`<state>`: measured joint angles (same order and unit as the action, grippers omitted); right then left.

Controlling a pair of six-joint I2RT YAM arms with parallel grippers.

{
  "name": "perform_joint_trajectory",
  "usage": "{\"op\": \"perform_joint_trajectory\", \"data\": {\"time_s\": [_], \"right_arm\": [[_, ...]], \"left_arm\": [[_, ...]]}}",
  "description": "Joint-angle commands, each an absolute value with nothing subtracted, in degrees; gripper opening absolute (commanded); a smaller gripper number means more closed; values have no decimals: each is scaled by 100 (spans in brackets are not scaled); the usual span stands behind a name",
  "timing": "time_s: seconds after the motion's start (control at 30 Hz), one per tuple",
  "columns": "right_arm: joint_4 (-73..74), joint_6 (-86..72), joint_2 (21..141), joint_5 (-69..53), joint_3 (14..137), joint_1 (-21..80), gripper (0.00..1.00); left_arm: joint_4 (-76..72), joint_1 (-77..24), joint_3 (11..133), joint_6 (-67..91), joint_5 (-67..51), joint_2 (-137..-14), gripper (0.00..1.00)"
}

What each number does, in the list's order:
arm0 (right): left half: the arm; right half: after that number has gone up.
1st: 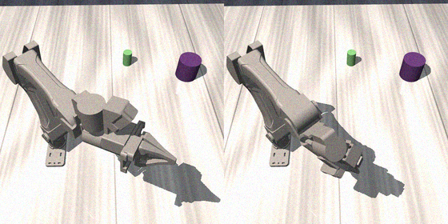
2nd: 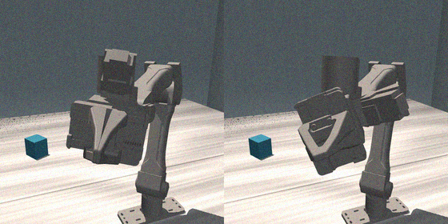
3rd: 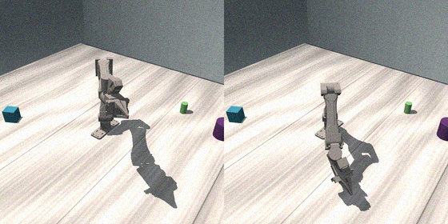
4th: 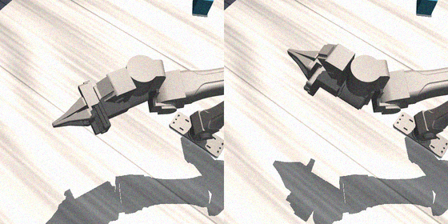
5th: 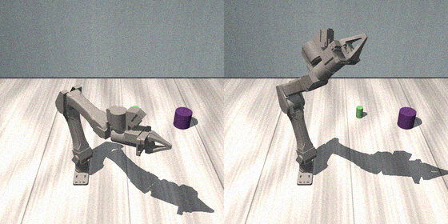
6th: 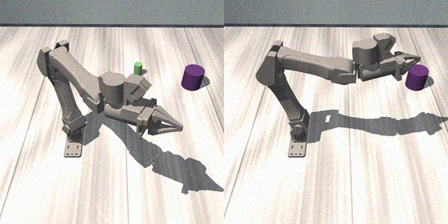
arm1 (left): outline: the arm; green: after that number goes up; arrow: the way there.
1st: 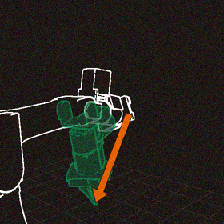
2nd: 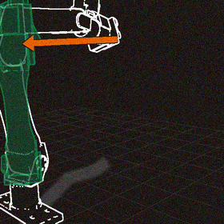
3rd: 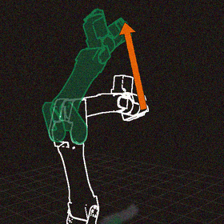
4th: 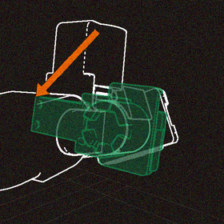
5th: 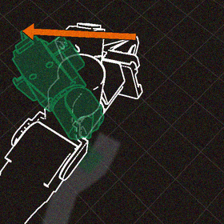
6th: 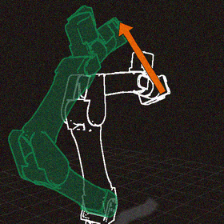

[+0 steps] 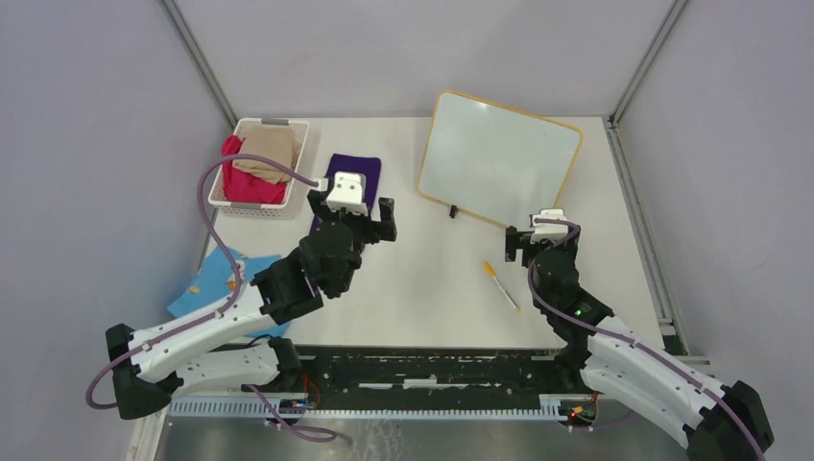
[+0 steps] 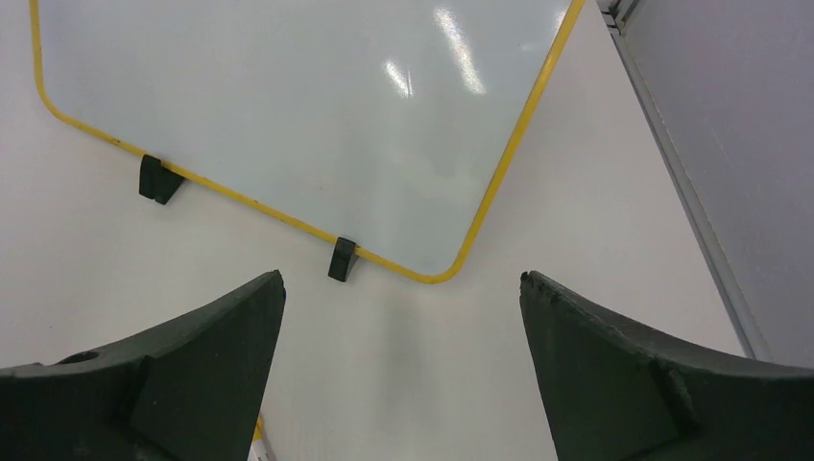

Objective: Write a sentence on the whiteboard
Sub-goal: Move the whiteboard to the center of the board.

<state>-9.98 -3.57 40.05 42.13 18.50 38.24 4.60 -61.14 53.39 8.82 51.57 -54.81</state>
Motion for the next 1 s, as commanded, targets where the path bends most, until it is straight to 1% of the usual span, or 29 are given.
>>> {"op": "perform_joint_trajectory", "data": {"time_s": [0.0,0.1,0.37,0.47,0.6,0.7,0.77,0.97], "right_arm": [[-1230,-324,3990,4136,2004,3822,98],[-1297,-261,3843,3944,1928,3828,98],[-1456,-46,3518,3489,1762,3823,98],[-1195,-467,3609,3842,1869,3815,96],[-472,-984,4066,4243,2241,3824,96],[-406,-1343,4301,4176,2174,3819,96],[-574,-1617,4400,4185,2022,3810,94],[-1220,-2050,5016,4200,1915,3714,79]], "left_arm": [[146,-6109,5053,328,4704,-5126,100],[75,-6114,4900,59,4419,-5009,100],[23,-6116,4798,-106,4238,-5051,100],[18,-6114,4801,-80,4185,-5096,100],[-168,-6115,4696,-82,3934,-5120,100],[-88,-6114,4715,-70,3789,-5221,100],[-34,-6112,4756,-44,3773,-5275,99],[184,-6111,4860,-18,3823,-5387,98]]}}
